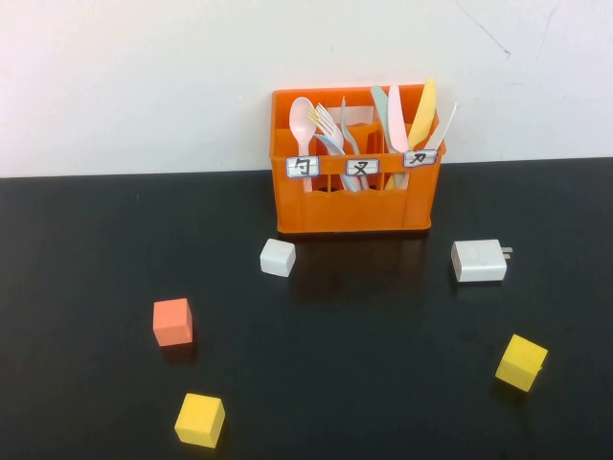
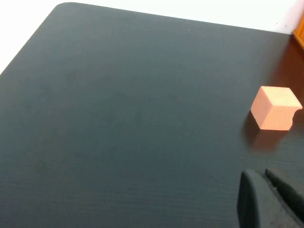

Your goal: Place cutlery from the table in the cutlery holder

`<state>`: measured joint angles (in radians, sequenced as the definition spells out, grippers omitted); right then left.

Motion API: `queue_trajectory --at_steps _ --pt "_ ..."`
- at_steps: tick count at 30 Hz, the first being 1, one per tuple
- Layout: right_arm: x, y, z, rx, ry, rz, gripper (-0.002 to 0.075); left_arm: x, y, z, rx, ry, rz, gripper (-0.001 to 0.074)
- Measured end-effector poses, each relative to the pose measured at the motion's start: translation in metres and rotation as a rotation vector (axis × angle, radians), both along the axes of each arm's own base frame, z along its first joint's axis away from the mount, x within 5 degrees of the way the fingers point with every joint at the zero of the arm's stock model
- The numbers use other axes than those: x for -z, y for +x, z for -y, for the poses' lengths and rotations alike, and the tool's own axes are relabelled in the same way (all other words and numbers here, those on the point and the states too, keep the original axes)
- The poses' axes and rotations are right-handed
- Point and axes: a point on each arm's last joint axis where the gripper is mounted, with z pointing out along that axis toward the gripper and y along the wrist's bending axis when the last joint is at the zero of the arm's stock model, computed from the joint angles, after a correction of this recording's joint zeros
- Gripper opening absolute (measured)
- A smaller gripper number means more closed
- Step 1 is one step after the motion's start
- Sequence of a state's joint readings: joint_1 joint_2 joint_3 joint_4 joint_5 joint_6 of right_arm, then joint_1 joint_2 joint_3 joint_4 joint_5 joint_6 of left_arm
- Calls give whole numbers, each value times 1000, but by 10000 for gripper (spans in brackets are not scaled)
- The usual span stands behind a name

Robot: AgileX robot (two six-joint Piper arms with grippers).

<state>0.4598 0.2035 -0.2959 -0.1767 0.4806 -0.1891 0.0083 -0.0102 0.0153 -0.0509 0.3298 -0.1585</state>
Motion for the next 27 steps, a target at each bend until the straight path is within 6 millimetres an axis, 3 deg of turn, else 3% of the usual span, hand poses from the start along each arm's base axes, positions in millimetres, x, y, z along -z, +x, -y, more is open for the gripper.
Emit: queue_trajectory --at_steps 11,19,27 --pt "34 4 14 263 37 29 -2 0 0 0 0 0 0 -1" --pt "80 -4 20 391 92 13 -2 0 0 0 0 0 0 -1" --pt "81 -5 22 430 95 10 -2 0 0 0 0 -3 0 -1"
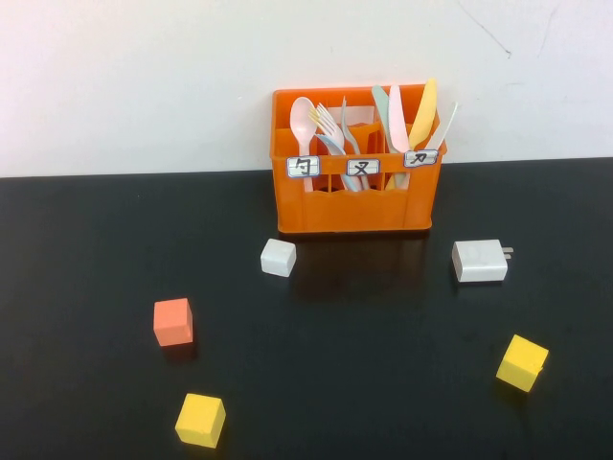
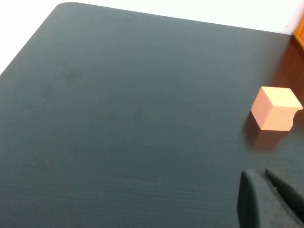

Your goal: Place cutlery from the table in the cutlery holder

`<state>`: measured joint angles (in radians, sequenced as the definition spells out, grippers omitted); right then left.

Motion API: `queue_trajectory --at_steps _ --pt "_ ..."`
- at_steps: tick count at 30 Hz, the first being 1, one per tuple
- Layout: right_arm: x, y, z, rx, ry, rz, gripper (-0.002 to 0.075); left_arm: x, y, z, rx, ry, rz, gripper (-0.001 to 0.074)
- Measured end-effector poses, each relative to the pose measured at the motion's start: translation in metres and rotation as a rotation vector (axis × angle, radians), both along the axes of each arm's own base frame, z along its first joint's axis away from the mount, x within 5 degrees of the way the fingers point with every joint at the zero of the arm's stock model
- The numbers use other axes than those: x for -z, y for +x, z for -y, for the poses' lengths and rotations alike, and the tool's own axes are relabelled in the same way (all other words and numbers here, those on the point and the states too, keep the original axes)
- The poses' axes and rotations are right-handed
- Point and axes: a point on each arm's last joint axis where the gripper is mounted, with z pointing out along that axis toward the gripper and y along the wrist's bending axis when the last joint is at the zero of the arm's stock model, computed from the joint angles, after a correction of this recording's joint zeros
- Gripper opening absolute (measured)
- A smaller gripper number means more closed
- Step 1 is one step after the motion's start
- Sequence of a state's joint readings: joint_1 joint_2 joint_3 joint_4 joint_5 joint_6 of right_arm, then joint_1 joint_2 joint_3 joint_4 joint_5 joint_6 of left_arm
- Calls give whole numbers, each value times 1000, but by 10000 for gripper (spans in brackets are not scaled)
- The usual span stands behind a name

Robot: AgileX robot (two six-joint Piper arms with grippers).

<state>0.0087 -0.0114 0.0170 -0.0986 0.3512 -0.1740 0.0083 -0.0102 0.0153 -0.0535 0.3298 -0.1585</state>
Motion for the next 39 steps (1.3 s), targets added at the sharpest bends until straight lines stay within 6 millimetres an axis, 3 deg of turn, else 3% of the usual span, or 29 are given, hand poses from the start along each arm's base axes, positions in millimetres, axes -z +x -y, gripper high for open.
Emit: queue_trajectory --at_steps 39 --pt "0 0 -3 3 116 1 -2 0 0 0 0 0 0 -1"
